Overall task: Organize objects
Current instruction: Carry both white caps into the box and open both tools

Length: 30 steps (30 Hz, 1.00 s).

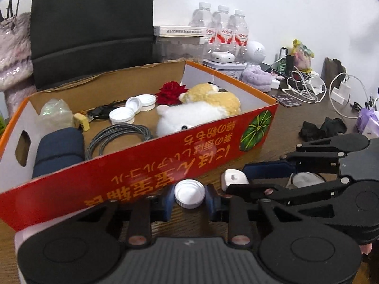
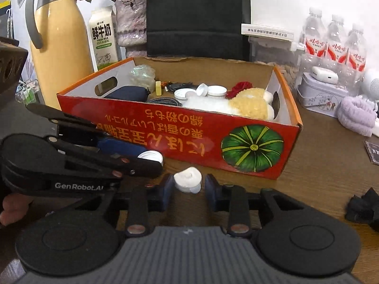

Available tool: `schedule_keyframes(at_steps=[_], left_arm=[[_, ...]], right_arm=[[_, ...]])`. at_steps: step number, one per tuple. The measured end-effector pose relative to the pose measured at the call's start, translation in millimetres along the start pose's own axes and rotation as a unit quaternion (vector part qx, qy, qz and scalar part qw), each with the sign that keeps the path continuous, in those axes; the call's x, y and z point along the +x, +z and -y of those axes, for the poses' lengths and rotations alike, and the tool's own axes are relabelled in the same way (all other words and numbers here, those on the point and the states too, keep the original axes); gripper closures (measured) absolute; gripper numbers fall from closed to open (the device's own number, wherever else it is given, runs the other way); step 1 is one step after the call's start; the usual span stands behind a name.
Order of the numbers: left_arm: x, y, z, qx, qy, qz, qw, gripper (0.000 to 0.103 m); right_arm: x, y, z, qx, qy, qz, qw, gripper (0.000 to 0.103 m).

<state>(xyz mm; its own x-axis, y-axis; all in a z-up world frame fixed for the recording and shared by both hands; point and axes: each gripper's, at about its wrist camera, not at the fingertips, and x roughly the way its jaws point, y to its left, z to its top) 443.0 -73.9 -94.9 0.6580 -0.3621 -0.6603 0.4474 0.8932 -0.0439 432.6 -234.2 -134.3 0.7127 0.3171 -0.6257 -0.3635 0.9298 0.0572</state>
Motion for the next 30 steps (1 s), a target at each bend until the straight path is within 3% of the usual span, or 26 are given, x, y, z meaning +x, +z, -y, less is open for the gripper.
schedule_keyframes(at_steps=[4, 6, 9, 13, 18, 21, 24, 30], left_arm=[[-6, 2, 0, 0.001, 0.0, -0.005, 1.0, 0.077], [-18, 5, 0, -0.008, -0.017, 0.012, 0.9997, 0.077], [-49, 4, 2, -0.017, -0.009, 0.04, 0.999, 0.077], [-118, -14, 12, -0.034, -0.01, 0.086, 0.9956, 0.076], [-210, -68, 39, -0.038, -0.003, 0.13, 0.9907, 0.076], [-252, -108, 51, -0.054, 0.001, 0.139, 0.9889, 0.076], [-266, -136, 52, -0.087, 0.005, 0.108, 0.9903, 0.076], [-284, -145, 58, -0.084, 0.016, 0.118, 0.9893, 0.076]], right_arm=[[1, -2, -2, -0.004, 0.009, 0.003, 1.0, 0.077], [-1, -3, -7, -0.009, -0.013, 0.008, 1.0, 0.077], [-13, -5, -14, -0.008, -0.022, 0.024, 0.999, 0.077], [-66, -7, -29, -0.015, -0.037, 0.068, 0.997, 0.077], [-160, -37, -51, -0.001, -0.023, 0.128, 0.992, 0.077], [-207, -68, -64, 0.018, -0.004, 0.12, 0.993, 0.077], [-241, -104, -78, 0.039, 0.005, 0.099, 0.994, 0.077], [-270, -138, -87, 0.057, -0.012, 0.085, 0.995, 0.077]])
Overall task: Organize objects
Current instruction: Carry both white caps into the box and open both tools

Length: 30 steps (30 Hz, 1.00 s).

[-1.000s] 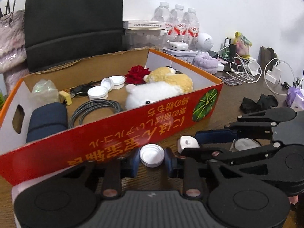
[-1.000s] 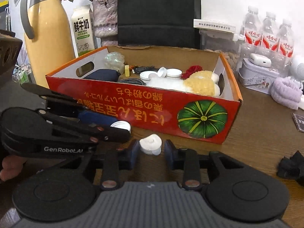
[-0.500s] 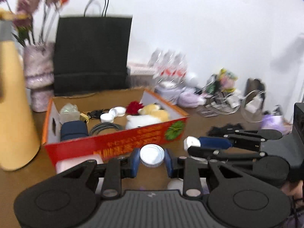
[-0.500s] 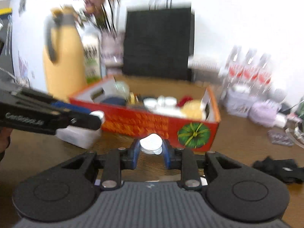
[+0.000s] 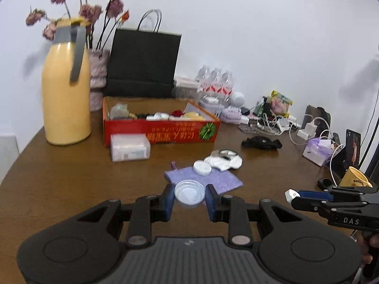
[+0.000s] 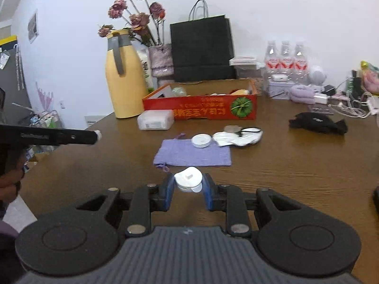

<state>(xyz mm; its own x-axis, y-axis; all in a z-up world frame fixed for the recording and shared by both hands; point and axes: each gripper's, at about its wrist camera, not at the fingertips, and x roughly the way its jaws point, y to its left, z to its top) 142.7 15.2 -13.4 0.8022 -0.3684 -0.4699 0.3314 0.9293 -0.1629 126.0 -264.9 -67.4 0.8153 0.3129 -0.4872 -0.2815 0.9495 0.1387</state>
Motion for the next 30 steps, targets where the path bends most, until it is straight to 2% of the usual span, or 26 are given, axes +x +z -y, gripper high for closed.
schedule_keyframes(at_steps=[4, 7, 10, 13, 15, 17, 18, 20, 24, 26, 27, 28, 29, 30], left_arm=[[-3, 4, -4, -0.008, -0.009, 0.02, 0.9997, 0.076], [14, 22, -13, -0.008, -0.016, 0.019, 0.9997, 0.076], [40, 54, -24, 0.014, -0.017, 0.027, 0.9994, 0.076], [83, 98, -34, 0.044, -0.016, 0.03, 0.9985, 0.076], [125, 129, -44, 0.051, -0.022, 0.025, 0.9982, 0.076], [171, 151, -52, 0.073, 0.0, 0.025, 0.9971, 0.076], [206, 163, -58, 0.085, 0.023, 0.006, 0.9961, 0.076], [257, 176, -74, 0.063, 0.036, -0.033, 0.9968, 0.076], [344, 186, -102, 0.05, 0.053, -0.096, 0.9927, 0.076], [367, 186, -114, 0.044, 0.059, -0.12, 0.9901, 0.076], [374, 185, -119, 0.043, 0.059, -0.126, 0.9893, 0.072], [380, 183, -125, 0.04, 0.055, -0.14, 0.9878, 0.062], [384, 183, -129, 0.024, 0.041, -0.159, 0.9861, 0.057], [384, 182, -133, 0.011, 0.03, -0.167, 0.9854, 0.049]], right_arm=[[-4, 8, -3, -0.005, -0.01, 0.02, 1.0, 0.077], [5, 19, -1, -0.01, -0.005, 0.025, 1.0, 0.077], [24, 41, 3, -0.037, -0.002, 0.03, 0.999, 0.077], [55, 84, 13, -0.077, 0.002, 0.045, 0.996, 0.077], [90, 124, 28, -0.089, 0.012, 0.045, 0.995, 0.077], [139, 166, 45, -0.093, 0.023, 0.025, 0.995, 0.077], [171, 187, 53, -0.095, 0.016, 0.014, 0.995, 0.077], [229, 215, 65, -0.095, 0.009, -0.023, 0.995, 0.077], [342, 242, 75, -0.059, 0.008, -0.089, 0.994, 0.077], [390, 243, 79, -0.06, 0.008, -0.144, 0.988, 0.076], [408, 241, 80, -0.068, -0.006, -0.167, 0.984, 0.075], [421, 241, 78, -0.089, -0.021, -0.177, 0.98, 0.065], [428, 240, 76, -0.107, -0.024, -0.181, 0.977, 0.035], [433, 241, 75, -0.117, -0.024, -0.18, 0.976, 0.021]])
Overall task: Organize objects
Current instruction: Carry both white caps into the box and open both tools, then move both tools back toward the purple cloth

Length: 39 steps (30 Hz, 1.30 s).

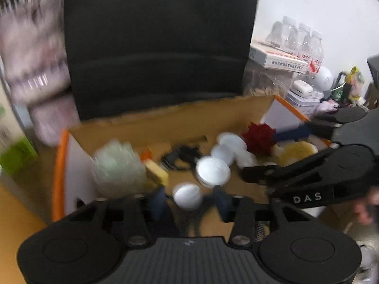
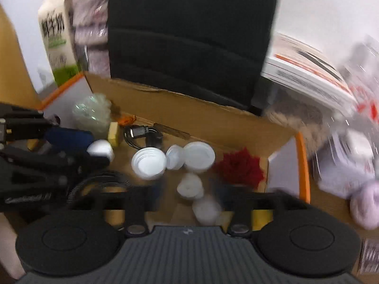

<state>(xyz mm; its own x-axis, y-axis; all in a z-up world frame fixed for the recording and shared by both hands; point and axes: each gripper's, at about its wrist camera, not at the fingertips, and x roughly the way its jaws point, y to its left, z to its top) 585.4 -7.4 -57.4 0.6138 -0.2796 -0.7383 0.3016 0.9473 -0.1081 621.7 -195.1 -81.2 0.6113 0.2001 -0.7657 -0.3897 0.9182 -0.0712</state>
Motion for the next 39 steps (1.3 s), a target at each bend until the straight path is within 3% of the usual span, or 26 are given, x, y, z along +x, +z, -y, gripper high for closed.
schedule_keyframes(at_steps=[1, 6, 11, 14, 15, 17, 23, 26, 29, 30, 33, 35, 39], left_arm=[[1, 0, -3, -0.006, -0.008, -0.003, 0.9999, 0.039], [4, -1, -5, -0.009, -0.013, -0.016, 0.9998, 0.036], [-1, -7, 2, 0.023, -0.021, -0.021, 0.9993, 0.036], [-3, -8, 9, 0.033, -0.006, -0.032, 0.9989, 0.033], [-7, -10, 13, 0.043, 0.019, -0.03, 0.9985, 0.031], [-26, -14, 12, 0.054, 0.059, -0.008, 0.9967, 0.031], [-129, -45, 30, 0.023, 0.062, 0.075, 0.9949, 0.028], [-187, -94, 57, 0.014, 0.062, 0.124, 0.9902, 0.017], [-243, -184, 82, 0.02, 0.048, 0.196, 0.9791, 0.006], [-253, -212, 89, 0.015, 0.052, 0.204, 0.9776, 0.004], [-271, -285, 108, 0.007, 0.073, 0.168, 0.9831, 0.004], [-286, -318, 115, 0.0, 0.08, 0.146, 0.9861, 0.004], [-309, -346, 123, 0.004, 0.066, 0.133, 0.9889, 0.004]], right_arm=[[1, 0, 3, 0.005, -0.001, 0.01, 1.0, 0.015], [6, -5, 31, 0.088, 0.068, 0.001, 0.994, 0.014], [-5, -17, 19, 0.102, 0.044, 0.001, 0.994, 0.01], [-17, -19, 13, 0.095, 0.03, 0.032, 0.995, 0.001], [-22, -19, 11, 0.091, 0.022, 0.03, 0.995, 0.001], [-39, -20, 4, 0.078, 0.003, 0.028, 0.997, 0.001], [-152, -39, -32, -0.017, -0.027, 0.092, 0.995, 0.0], [-203, -78, -48, -0.028, -0.042, 0.126, 0.991, 0.0], [-244, -149, -73, -0.037, -0.036, 0.148, 0.988, 0.0], [-255, -174, -81, -0.04, -0.031, 0.156, 0.986, 0.0], [-287, -253, -102, 0.016, 0.011, 0.165, 0.986, 0.0], [-306, -303, -109, 0.088, 0.042, 0.164, 0.982, 0.0], [-335, -358, -121, 0.138, 0.045, 0.144, 0.979, 0.0]])
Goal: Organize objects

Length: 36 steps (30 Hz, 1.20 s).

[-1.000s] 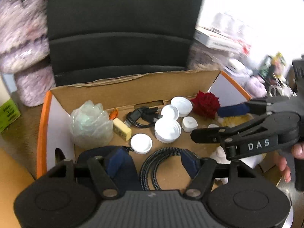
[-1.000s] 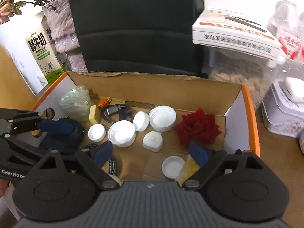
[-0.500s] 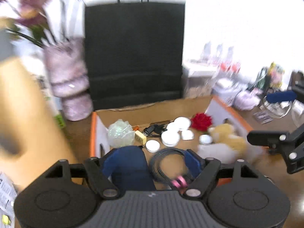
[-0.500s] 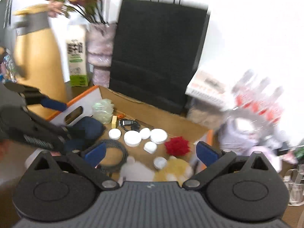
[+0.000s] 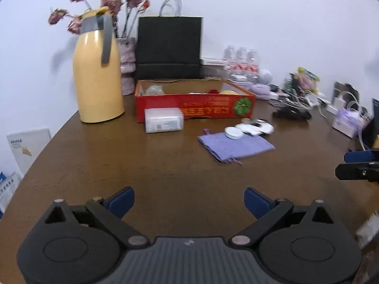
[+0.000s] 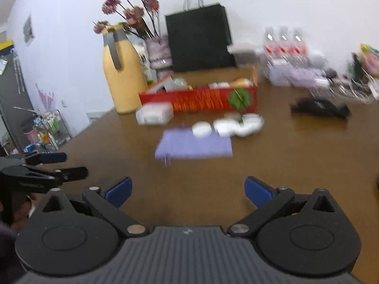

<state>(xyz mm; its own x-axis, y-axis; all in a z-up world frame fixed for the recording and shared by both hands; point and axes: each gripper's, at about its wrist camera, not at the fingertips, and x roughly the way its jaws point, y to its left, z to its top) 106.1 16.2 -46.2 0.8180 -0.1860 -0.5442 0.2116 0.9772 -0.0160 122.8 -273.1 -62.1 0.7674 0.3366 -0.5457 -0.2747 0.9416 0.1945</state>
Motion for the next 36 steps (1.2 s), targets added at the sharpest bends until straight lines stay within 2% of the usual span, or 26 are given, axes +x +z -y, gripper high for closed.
schedule_keyframes(at_steps=[2, 4, 7, 9, 10, 11, 13, 14, 17, 20, 21, 24, 25, 26, 27, 30, 32, 36], left_arm=[[-8, 2, 4, 0.014, -0.011, 0.022, 0.9996, 0.004], [-4, 7, 11, 0.018, -0.024, 0.037, 0.9989, 0.004], [13, 13, 25, 0.022, -0.033, 0.045, 0.9982, 0.009], [23, 18, 34, 0.029, -0.049, 0.044, 0.9974, 0.016], [31, 23, 37, 0.032, -0.062, 0.046, 0.9965, 0.019], [38, 28, 38, 0.035, -0.073, 0.046, 0.9957, 0.019], [63, 45, 42, 0.045, -0.092, 0.043, 0.9938, 0.018], [77, 52, 44, 0.049, -0.088, 0.041, 0.9941, 0.019], [133, 78, 50, 0.066, -0.08, 0.019, 0.9944, 0.02], [190, 95, 57, 0.07, -0.128, -0.016, 0.9892, 0.027], [204, 98, 59, 0.068, -0.129, -0.03, 0.9889, 0.035], [235, 98, 60, 0.05, -0.124, -0.055, 0.9895, 0.042], [241, 98, 59, 0.041, -0.128, -0.06, 0.9892, 0.051], [244, 97, 59, 0.039, -0.13, -0.054, 0.9893, 0.055], [245, 95, 59, 0.044, -0.128, -0.049, 0.9896, 0.064], [239, 92, 58, 0.051, -0.129, -0.045, 0.9894, 0.065], [234, 92, 54, 0.037, -0.128, -0.043, 0.9901, 0.065], [221, 100, 49, 0.022, -0.133, -0.015, 0.9907, 0.065]], right_arm=[[-14, -7, -6, -0.026, -0.022, -0.004, 0.999, 0.0], [-25, -6, -6, -0.038, -0.048, 0.022, 0.998, 0.0], [-34, 4, 2, -0.007, -0.042, 0.075, 0.996, 0.0], [-27, 10, 7, -0.007, -0.048, 0.08, 0.996, 0.005], [-21, 13, 8, -0.015, -0.055, 0.078, 0.995, 0.019], [-13, 16, 9, -0.019, -0.058, 0.076, 0.995, 0.036], [5, 24, 15, -0.016, -0.063, 0.063, 0.996, 0.058], [16, 28, 18, -0.023, -0.069, 0.06, 0.996, 0.064], [54, 47, 28, -0.055, -0.088, 0.064, 0.993, 0.068], [103, 72, 42, -0.057, -0.073, 0.062, 0.994, 0.072], [119, 80, 45, -0.062, -0.074, 0.058, 0.994, 0.072], [172, 95, 55, -0.071, -0.08, 0.032, 0.994, 0.072], [183, 96, 60, -0.067, -0.079, 0.024, 0.994, 0.073], [196, 96, 64, -0.065, -0.08, 0.014, 0.995, 0.081], [206, 94, 66, -0.063, -0.081, 0.01, 0.995, 0.085], [212, 86, 60, -0.073, -0.085, 0.015, 0.994, 0.1], [205, 85, 54, -0.092, -0.087, 0.034, 0.991, 0.1], [197, 87, 54, -0.077, -0.077, 0.049, 0.993, 0.1]])
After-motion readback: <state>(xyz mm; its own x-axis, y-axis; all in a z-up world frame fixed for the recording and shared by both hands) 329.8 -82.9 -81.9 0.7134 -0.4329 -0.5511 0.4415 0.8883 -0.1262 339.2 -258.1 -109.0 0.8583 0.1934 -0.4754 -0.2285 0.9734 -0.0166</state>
